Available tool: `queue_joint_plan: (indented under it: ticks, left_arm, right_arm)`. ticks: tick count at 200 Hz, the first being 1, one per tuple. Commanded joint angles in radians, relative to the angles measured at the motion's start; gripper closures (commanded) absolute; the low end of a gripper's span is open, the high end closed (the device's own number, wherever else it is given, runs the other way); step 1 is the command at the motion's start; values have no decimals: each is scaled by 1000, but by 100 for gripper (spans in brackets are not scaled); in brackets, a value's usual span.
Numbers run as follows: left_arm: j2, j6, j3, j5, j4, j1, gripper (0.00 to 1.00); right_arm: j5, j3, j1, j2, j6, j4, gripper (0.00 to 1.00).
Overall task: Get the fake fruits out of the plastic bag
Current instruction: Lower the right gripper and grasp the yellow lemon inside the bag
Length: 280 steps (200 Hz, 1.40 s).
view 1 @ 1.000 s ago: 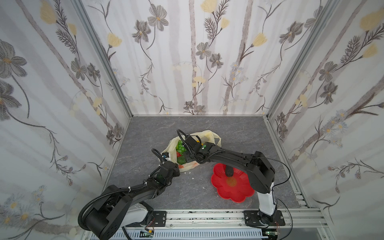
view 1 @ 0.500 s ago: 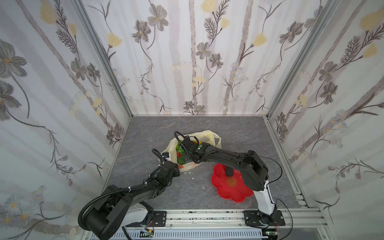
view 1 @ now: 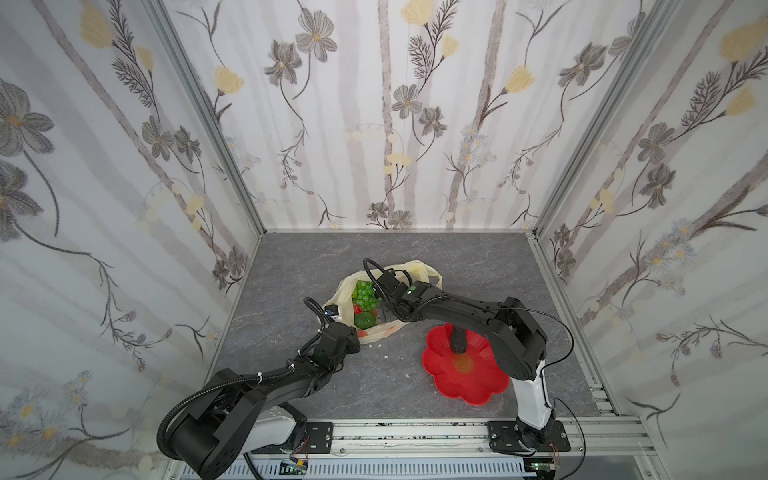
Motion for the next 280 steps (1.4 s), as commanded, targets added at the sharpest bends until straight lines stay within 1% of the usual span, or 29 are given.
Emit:
queue_joint_plan:
  ticks: [1,22,35,74,110,137,175,211,233,247,268,280]
  left_arm:
    - [3,-9,2,-11,18,0,100]
    - [4,-10,2,-12,18,0,100]
    - [5,-10,1,-13,18,1,100]
    - [5,-8,2,-12,18,0,100]
    - [6,-9,3,-10,20,0,100]
    - [7,-10,2,-10,20,-1,100]
    - [12,-9,3,-10,20,0,100]
    - [16,-9,8,-9,22,-1,100]
    - [16,-9,5,-11,23,0,100]
    - [16,-10,5,-11,23,0,100]
    - [16,-8,5,-10,23,0,100]
    - [16,-8,6,-13,23,-1,100]
  right_arm:
    - [47,1,8,-27,-5,10,16]
    - [87,25,26,-31,-16,-11,16]
    - [102,49,39,-21,-25,-25,19]
    - [93,91,45,35,-29,-46,27]
    - [60,114,46,83,-21,-53,30]
    - [49,119,45,111,-13,-51,27]
    - [45,135,38,154,-9,-44,27]
    - [56,159,26,181,-2,-40,20]
    - [66,180,20,198,0,-35,20]
    - [68,190,15,209,0,-34,22]
    - [45,194,12,215,-15,-37,33]
    - [45,190,12,207,-22,-44,37]
